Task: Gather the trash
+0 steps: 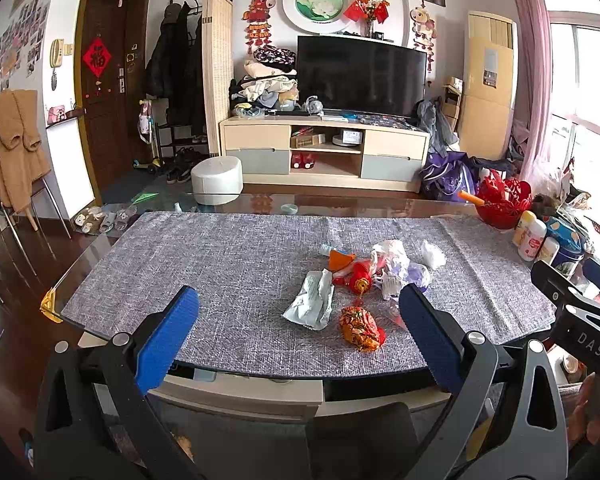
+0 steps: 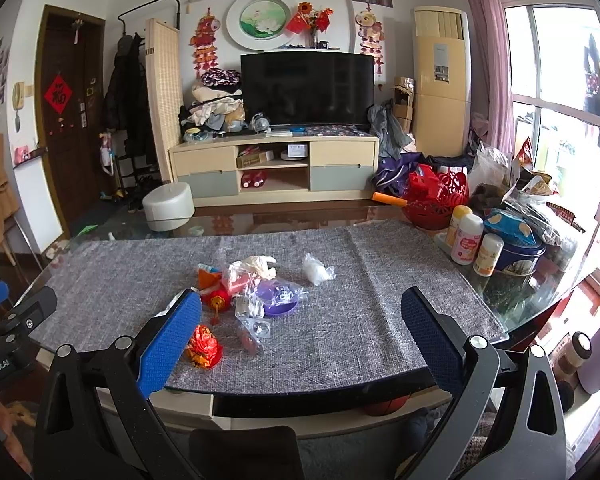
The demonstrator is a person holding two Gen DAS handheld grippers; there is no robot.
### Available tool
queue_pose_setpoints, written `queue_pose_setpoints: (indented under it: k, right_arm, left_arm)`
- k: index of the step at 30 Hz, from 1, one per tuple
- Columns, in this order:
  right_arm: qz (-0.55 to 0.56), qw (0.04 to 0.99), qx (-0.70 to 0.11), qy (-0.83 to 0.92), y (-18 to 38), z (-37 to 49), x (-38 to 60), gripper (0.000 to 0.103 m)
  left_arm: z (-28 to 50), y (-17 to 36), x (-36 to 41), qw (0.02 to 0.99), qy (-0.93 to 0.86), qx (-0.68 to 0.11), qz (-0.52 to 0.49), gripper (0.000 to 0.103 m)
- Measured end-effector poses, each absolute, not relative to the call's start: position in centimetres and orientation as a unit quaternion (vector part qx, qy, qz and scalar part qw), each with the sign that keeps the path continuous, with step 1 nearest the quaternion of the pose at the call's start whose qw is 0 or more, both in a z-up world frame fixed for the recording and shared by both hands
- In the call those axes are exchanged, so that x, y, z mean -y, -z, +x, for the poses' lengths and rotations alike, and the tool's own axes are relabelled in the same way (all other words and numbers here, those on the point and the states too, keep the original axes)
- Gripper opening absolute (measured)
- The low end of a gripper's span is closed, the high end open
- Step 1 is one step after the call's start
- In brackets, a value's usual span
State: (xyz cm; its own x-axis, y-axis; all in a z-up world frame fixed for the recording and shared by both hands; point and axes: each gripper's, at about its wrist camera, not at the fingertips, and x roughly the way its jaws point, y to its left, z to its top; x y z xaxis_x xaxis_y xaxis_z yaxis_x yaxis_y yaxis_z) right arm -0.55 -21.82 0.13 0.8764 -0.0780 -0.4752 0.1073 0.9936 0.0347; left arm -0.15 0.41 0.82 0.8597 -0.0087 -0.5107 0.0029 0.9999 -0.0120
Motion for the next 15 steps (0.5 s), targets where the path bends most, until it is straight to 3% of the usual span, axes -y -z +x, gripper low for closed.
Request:
queue_pose_setpoints:
  k: [15]
  right_arm:
    - [0.032,0.969,-0.241,0.048,-0.3,-0.8,22.0,0.1]
  left_arm:
    - [-0.5,-1.5,-0.4,0.965,0.004,-0.262,-0.006,0.095]
